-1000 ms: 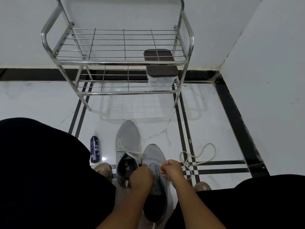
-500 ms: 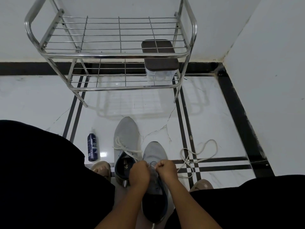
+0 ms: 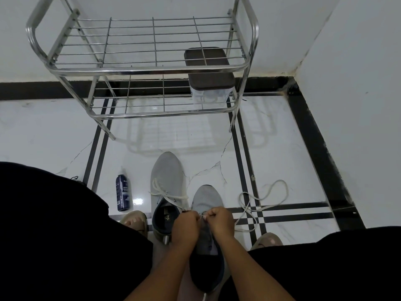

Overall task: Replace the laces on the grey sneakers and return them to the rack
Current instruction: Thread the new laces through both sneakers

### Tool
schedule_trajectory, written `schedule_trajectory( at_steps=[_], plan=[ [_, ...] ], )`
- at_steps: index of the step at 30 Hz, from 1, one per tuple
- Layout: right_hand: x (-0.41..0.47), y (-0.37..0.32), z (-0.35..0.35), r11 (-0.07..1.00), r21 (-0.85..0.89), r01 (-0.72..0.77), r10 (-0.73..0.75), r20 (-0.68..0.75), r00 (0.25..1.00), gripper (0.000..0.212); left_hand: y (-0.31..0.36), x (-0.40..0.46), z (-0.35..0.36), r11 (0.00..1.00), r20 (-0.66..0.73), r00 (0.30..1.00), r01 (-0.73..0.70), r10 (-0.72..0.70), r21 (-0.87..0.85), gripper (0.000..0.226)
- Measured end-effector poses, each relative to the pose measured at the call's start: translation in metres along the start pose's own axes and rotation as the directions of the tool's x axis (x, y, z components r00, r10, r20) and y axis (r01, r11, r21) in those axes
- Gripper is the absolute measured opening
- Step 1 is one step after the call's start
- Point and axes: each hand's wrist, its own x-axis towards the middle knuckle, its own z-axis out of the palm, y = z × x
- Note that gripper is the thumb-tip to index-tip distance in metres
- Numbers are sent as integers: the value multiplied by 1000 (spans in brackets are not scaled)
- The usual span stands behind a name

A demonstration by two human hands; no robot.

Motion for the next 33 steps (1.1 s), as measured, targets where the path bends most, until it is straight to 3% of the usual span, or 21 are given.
schedule_trajectory(
  at_steps=[8,13,15,18,22,25,28,33],
  plan=[
    [-2,1,-2,991,-83,101,-98,36,994,40,-5,-2,-3,997,1,1000,-5,6,-80,22],
    [-6,4,3,998,3,60,-59,-122,991,19,-4,-2,-3,994,7,999,-35,36,-108,27],
    [-5,5,3,996,0,95,-95,-57,994,17,-5,-2,-3,996,-5,999,-35,34,-84,24],
    [-2,2,2,989,-44,144,-141,60,988,36,-7,-3,-2,996,-20,1000,4,-6,-94,21],
    [-4,2,8,985,-138,106,-104,28,994,12,-7,-3,0,986,-29,999,35,-40,-161,18],
    [-3,4,7,985,-143,101,-101,10,995,16,-6,-2,1,986,-21,999,36,-40,-164,18],
    [-3,5,2,995,-55,87,-88,-23,996,29,-7,-2,1,986,-19,1000,16,-20,-163,19],
    [0,8,0,986,160,-34,28,41,999,28,-9,0,2,989,-10,1000,-18,17,-149,18]
  ],
)
